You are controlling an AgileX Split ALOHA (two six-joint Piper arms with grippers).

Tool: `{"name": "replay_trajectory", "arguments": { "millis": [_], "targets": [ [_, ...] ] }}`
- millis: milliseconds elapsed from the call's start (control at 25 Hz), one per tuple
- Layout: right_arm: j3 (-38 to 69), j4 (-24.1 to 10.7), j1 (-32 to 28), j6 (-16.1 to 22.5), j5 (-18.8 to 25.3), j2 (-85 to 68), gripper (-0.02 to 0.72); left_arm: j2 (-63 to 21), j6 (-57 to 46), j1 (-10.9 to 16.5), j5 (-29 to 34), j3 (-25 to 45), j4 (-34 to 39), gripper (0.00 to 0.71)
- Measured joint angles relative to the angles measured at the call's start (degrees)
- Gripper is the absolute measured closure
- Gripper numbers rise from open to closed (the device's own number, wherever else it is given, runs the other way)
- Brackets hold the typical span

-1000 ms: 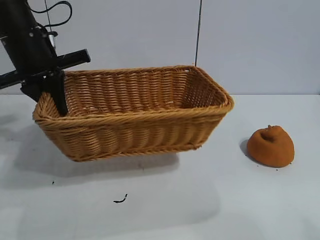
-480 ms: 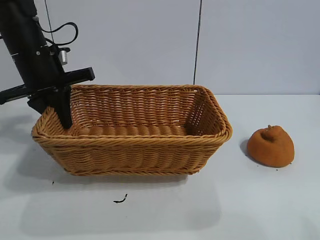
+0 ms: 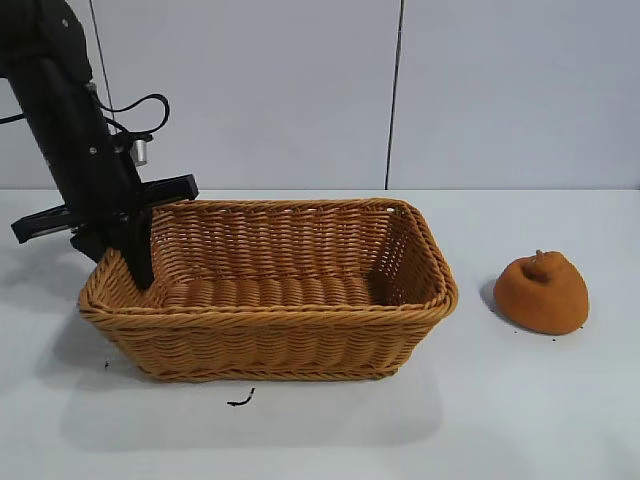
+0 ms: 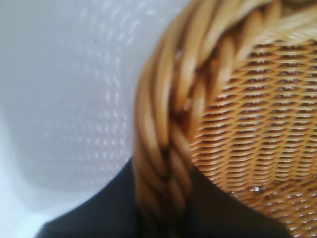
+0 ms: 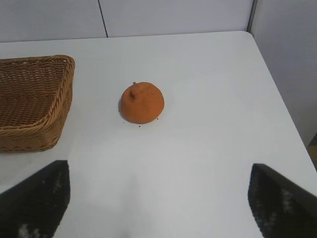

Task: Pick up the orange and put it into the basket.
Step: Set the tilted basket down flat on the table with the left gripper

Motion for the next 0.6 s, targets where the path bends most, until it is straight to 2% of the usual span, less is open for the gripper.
{"name": "replay_trajectory", "arguments": {
  "millis": [80, 160, 400, 600],
  "targets": [
    [0.00, 0.00, 0.00, 0.00, 0.00, 0.00, 0.029, 0.00, 0.00, 0.00, 0.05, 0.00, -0.20, 0.128],
    [0.00, 0.00, 0.00, 0.00, 0.00, 0.00, 0.029, 0.00, 0.00, 0.00, 0.35, 0.00, -0.24, 0.059],
    [0.00, 0.00, 0.00, 0.00, 0.05, 0.00, 0.029, -2.21, 0.00, 0.00, 3.36, -2.82, -0.24, 0.020],
    [0.00, 0.00, 0.00, 0.00, 0.05, 0.00, 0.029, -6.05, 0.00, 0.00, 6.46, -9.41, 1.77, 0.017]
  ]
}}
